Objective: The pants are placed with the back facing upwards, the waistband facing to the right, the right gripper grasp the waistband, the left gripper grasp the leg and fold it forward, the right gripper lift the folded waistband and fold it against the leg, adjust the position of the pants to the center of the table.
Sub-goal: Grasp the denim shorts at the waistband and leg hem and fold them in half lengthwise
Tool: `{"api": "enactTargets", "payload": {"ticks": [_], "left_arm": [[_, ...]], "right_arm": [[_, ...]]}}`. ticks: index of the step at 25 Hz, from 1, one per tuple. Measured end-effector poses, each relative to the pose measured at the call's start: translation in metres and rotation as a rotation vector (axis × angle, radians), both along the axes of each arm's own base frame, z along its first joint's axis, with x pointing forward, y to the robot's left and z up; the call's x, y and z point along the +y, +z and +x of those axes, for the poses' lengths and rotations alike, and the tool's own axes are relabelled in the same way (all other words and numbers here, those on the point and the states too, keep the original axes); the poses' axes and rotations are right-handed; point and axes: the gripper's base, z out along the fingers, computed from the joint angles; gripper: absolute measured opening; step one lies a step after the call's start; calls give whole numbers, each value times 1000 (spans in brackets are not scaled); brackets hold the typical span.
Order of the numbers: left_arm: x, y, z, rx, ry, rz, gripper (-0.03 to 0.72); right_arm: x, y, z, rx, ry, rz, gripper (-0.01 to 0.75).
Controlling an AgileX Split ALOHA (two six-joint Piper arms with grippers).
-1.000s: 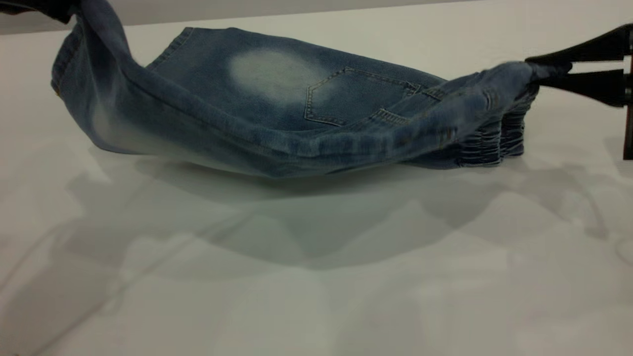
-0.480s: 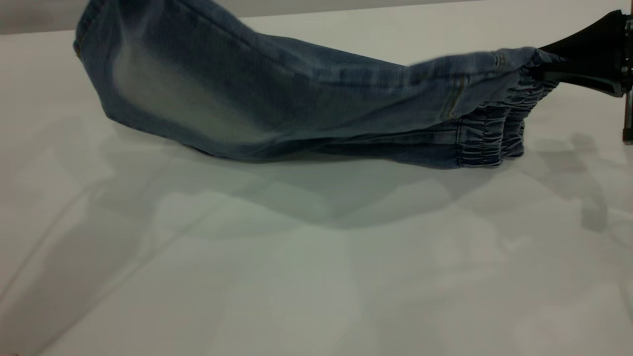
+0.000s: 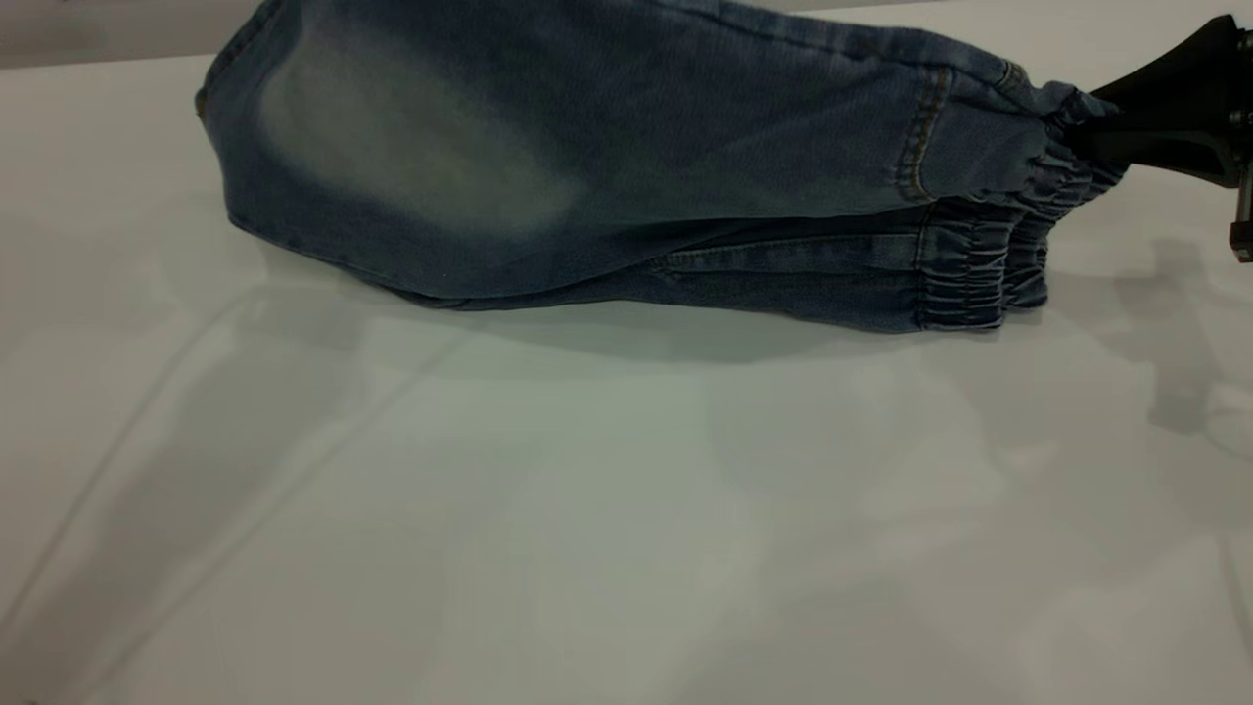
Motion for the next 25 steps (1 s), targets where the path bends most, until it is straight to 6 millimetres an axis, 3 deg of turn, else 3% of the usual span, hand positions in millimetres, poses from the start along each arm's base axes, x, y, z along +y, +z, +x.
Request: {"api": "enactTargets", "payload": {"ticks": [3,9,14,21,25], "left_arm": [[3,2,10,-15,21,13,58],[32,3,18,-24,141,33,58],[34,2,19,-29,134,57,58],[34,-25,25,43,138,90,58],[33,-39,27,70,130,98,58]], "right_arm": [[-3,-4,0,27,-19,-36,52],[-6,-7,0,63,-48,-67,62],[-9,-11,-1,111,-86,-96,67],[-12,-12,0,122,-100,-122,74],[-16,-5,13,76,-103,-136,77]]}}
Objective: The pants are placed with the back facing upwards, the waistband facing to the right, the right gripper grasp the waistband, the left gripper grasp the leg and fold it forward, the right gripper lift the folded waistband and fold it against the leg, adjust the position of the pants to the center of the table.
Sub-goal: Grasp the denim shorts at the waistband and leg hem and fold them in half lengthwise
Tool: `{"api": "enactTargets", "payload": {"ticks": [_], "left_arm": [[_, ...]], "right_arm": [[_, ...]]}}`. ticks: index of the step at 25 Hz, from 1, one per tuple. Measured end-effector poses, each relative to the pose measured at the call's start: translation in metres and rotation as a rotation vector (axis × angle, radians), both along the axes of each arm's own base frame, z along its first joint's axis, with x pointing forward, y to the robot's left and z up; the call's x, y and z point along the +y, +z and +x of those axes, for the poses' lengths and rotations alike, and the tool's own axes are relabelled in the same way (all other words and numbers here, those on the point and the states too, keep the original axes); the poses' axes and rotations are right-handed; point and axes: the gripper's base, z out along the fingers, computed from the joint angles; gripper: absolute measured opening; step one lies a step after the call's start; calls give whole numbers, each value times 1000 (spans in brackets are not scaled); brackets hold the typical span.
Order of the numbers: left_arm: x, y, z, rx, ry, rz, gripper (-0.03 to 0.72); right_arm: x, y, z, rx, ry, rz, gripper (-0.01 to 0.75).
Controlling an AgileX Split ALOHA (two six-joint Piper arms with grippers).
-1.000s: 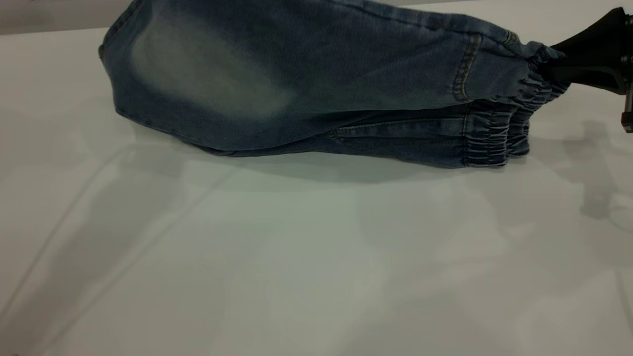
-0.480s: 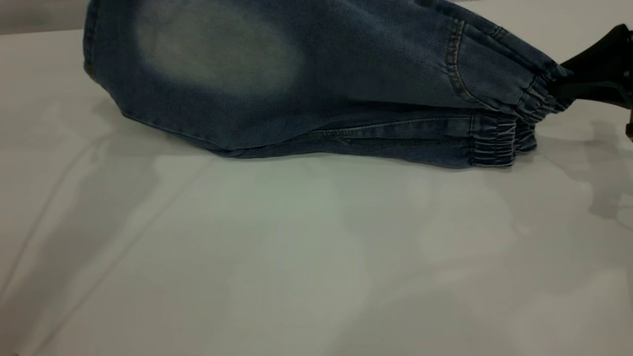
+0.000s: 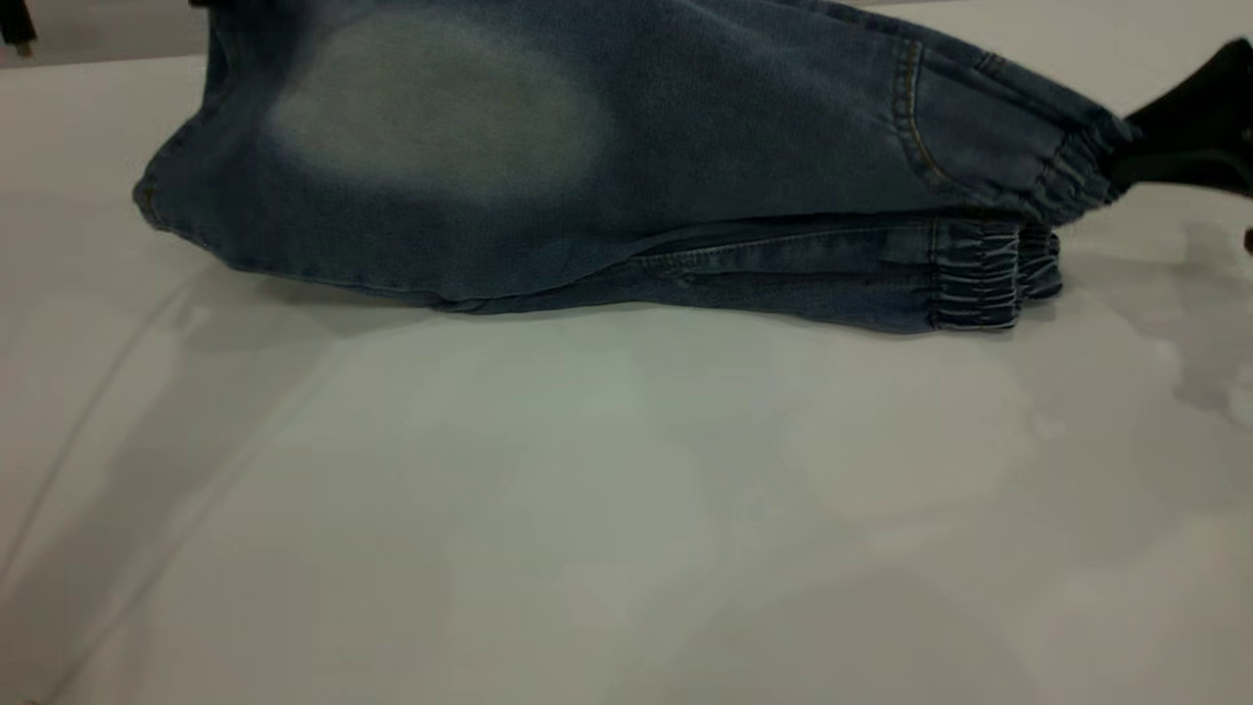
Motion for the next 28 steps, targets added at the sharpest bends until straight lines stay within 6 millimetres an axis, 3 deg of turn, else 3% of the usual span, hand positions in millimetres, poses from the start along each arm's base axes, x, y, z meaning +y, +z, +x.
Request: {"api": "enactTargets", "payload": {"ticks": [6,21,28], "left_arm": [[-4,-2,3,-22,-33,-23,58],[-7,-9,7,-38,-95,-9,58],[-7,-9,7,-38,-94,-9,69]], "right_arm": [[-6,10,17,-63,2,-33,85],[-11,6,17,-41,-16,-90,112],[-9,8,17,-104,57,-134,121]]}}
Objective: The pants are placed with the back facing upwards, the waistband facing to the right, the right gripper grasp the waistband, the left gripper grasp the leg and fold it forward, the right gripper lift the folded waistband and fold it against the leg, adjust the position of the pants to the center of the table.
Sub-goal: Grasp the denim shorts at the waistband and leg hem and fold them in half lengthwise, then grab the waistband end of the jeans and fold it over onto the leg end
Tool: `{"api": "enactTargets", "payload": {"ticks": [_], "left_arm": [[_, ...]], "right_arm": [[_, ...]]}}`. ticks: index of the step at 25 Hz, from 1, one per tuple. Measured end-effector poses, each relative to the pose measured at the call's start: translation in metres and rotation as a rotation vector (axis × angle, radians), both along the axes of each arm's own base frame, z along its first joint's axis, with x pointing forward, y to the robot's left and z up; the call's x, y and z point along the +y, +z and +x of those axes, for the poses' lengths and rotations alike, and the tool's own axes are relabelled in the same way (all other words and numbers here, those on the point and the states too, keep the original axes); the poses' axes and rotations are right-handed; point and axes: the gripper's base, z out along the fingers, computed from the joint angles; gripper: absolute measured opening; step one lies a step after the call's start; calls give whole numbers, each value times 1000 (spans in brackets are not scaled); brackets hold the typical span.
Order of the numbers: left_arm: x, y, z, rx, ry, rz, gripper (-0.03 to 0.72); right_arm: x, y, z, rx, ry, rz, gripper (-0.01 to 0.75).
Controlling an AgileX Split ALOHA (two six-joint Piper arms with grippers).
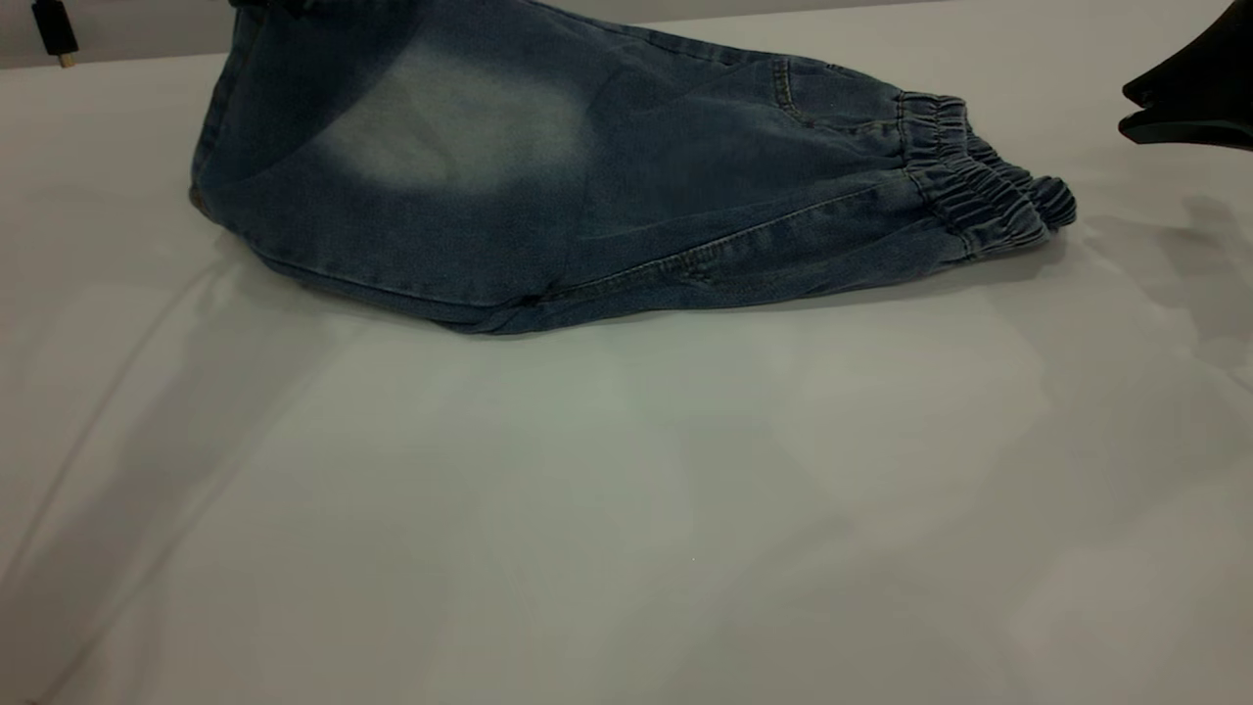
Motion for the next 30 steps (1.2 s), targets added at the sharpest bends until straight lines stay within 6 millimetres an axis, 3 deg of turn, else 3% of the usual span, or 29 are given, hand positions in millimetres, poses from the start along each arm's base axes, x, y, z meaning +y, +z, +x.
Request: {"api": "enactTargets", "payload": {"ticks": [7,13,17,21,25,30], "left_arm": [[2,0,-1,10,12,11,163],[6,-2,-3,41,48,45,368],[5,-1,-4,42,50,40,438],[-6,-1,-6,40,23,40,443],[-25,-1,-11,40,-22,41,438],[-40,10,-18,17,-59,39,437]], "right_arm": [[6,10,5,-224,227,-119,125],[16,21,4,-553,504,-287,137],[21,24,2,-724,649,-396,194],[33,19,-1,-763,796,-476,348],[43,11,-2,-689,873,-534,511],[33,-1,0,-454,771,-559,574]]}}
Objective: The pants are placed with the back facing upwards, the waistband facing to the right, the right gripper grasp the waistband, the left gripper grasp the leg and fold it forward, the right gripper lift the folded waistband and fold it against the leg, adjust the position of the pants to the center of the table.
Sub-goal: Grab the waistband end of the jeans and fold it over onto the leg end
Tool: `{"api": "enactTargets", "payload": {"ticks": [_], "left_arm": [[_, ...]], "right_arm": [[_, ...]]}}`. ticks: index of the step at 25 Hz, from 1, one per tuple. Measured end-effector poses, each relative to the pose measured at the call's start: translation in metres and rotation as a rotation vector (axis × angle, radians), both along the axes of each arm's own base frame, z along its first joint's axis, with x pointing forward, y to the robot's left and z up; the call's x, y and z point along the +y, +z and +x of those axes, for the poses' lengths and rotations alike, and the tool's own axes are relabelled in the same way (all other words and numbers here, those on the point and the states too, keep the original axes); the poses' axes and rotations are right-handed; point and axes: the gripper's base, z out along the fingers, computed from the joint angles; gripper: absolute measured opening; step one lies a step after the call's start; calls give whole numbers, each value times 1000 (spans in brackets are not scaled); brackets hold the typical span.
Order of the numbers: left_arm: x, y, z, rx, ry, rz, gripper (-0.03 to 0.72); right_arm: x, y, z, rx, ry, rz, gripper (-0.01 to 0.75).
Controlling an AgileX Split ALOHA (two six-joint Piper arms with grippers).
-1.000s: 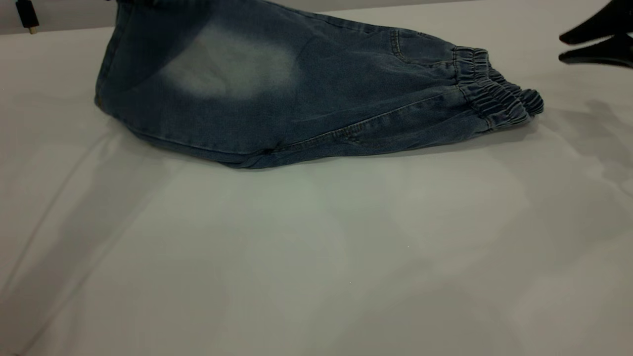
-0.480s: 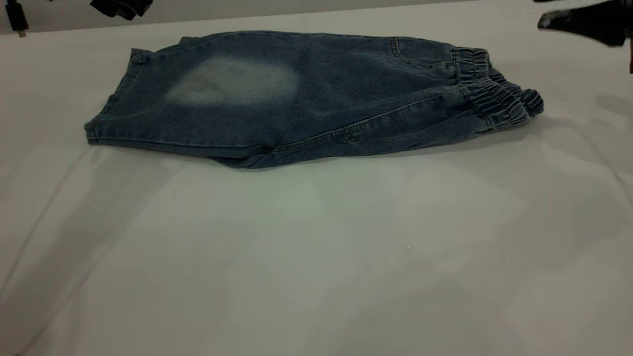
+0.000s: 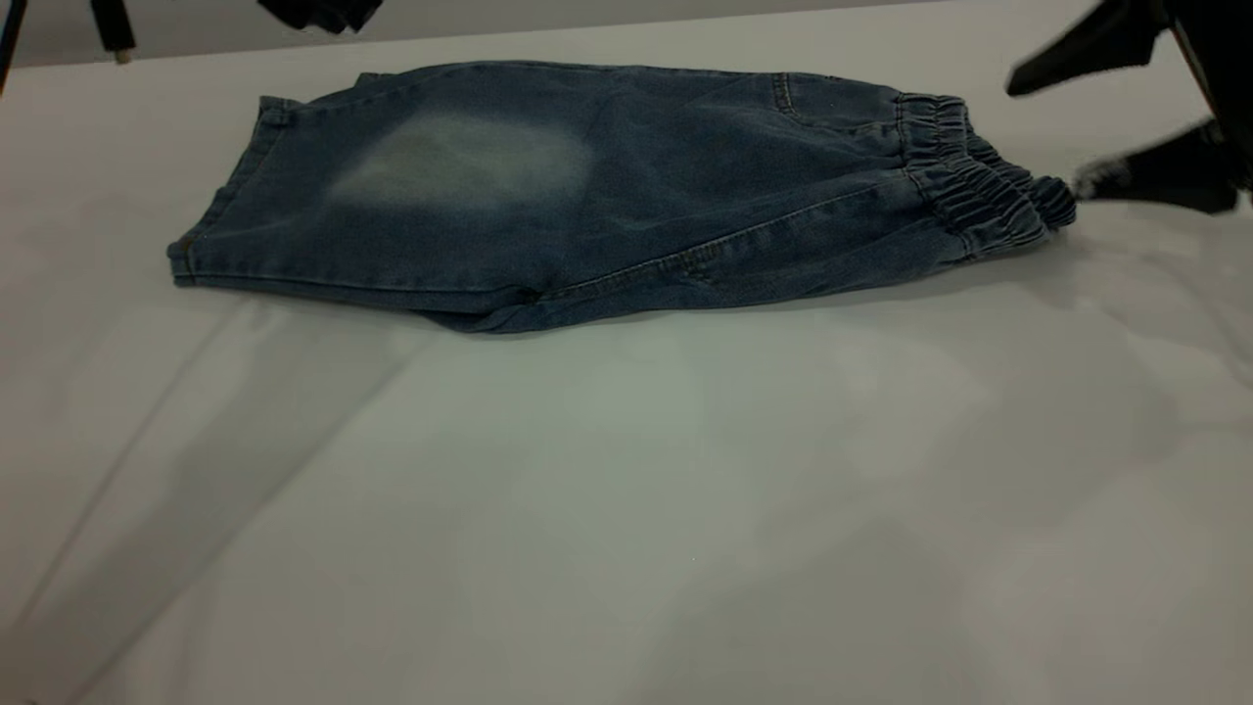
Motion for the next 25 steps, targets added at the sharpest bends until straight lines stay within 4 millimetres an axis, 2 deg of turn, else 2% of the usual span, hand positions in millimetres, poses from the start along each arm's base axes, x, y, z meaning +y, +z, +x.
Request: {"api": "enactTargets", "payload": {"ticks": [4,9,18,25], "left_arm": [[0,10,-1,-25,-3,-7,437],[0,20,-3,-50,-7,-20,437],[1,27,-4,-66,-7,-26,437],[1,27,-4,-66,-7,-27,437]], "right_arm": [[-3,-8,-3,108,-76,5,578],[-2,-29,-5,177,-109,53,580],[-1,-45,0,112,-132,93,580],[4,-60,-1,98,-70,120,580]]}}
